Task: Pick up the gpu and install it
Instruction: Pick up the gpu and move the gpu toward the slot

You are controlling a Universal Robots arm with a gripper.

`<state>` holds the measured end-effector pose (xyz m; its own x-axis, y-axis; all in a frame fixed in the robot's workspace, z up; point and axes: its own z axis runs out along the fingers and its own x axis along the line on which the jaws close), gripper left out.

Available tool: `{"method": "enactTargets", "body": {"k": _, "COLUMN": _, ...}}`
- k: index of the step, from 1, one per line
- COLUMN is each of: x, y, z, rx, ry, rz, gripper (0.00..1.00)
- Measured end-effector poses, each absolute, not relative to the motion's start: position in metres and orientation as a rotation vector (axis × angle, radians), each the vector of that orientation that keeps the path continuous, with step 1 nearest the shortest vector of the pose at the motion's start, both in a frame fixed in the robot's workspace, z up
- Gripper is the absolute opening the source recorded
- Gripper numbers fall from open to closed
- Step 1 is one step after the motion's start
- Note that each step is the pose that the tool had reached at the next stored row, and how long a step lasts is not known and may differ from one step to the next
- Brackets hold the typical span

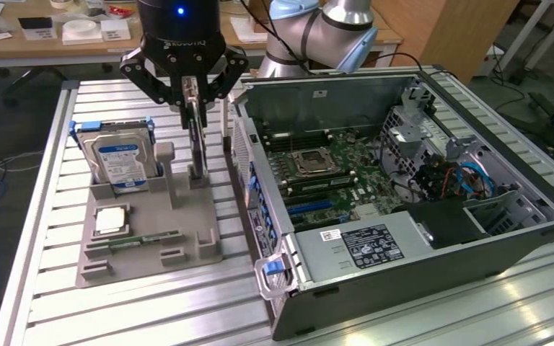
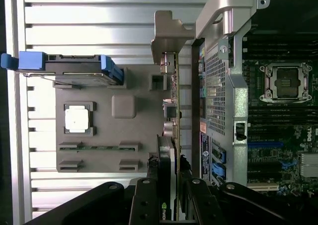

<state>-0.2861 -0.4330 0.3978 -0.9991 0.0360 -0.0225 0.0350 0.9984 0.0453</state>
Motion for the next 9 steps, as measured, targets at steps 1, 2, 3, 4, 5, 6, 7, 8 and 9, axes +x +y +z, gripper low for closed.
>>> {"method": "enactTargets", "body": {"k": 1, "x": -0.2861, "y": -0.4330, "z": 0.3979, "rx": 0.055, "ry": 3.117, "rz": 0.070, "gripper": 0.26}}
{"method": "enactTargets", "body": {"k": 2, "x": -0.2862, "y": -0.4331, "z": 0.3983, "rx": 0.055, "ry": 3.117, "rz": 0.070, "gripper": 0.26}}
{"method": "enactTargets", "body": {"k": 3, "x": -0.2861, "y": -0.4330, "z": 0.3988, "rx": 0.055, "ry": 3.117, "rz": 0.070, "gripper": 0.26}}
{"method": "enactTargets", "body": {"k": 4, "x": -0.2861, "y": -0.4330, "z": 0.3997, "rx": 0.055, "ry": 3.117, "rz": 0.070, "gripper": 0.26}}
{"method": "enactTargets", "body": {"k": 5, "x": -0.2861, "y": -0.4330, "z": 0.4010, "rx": 0.055, "ry": 3.117, "rz": 0.070, "gripper": 0.26}}
{"method": "enactTargets", "body": {"k": 6, "x": -0.2861, "y": -0.4330, "z": 0.4024, "rx": 0.055, "ry": 3.117, "rz": 0.070, "gripper": 0.26}}
{"method": "enactTargets", "body": {"k": 7, "x": -0.2861, "y": -0.4330, "z": 0.4040, "rx": 0.055, "ry": 3.117, "rz": 0.070, "gripper": 0.26}}
{"method": "enactTargets", "body": {"k": 8, "x": -0.2861, "y": -0.4330, "z": 0.4055, "rx": 0.055, "ry": 3.117, "rz": 0.070, "gripper": 0.26}}
{"method": "enactTargets", "body": {"k": 9, "x": -0.2861, "y": -0.4330, "z": 0.4069, "rx": 0.055, "ry": 3.117, "rz": 0.070, "gripper": 0.26}}
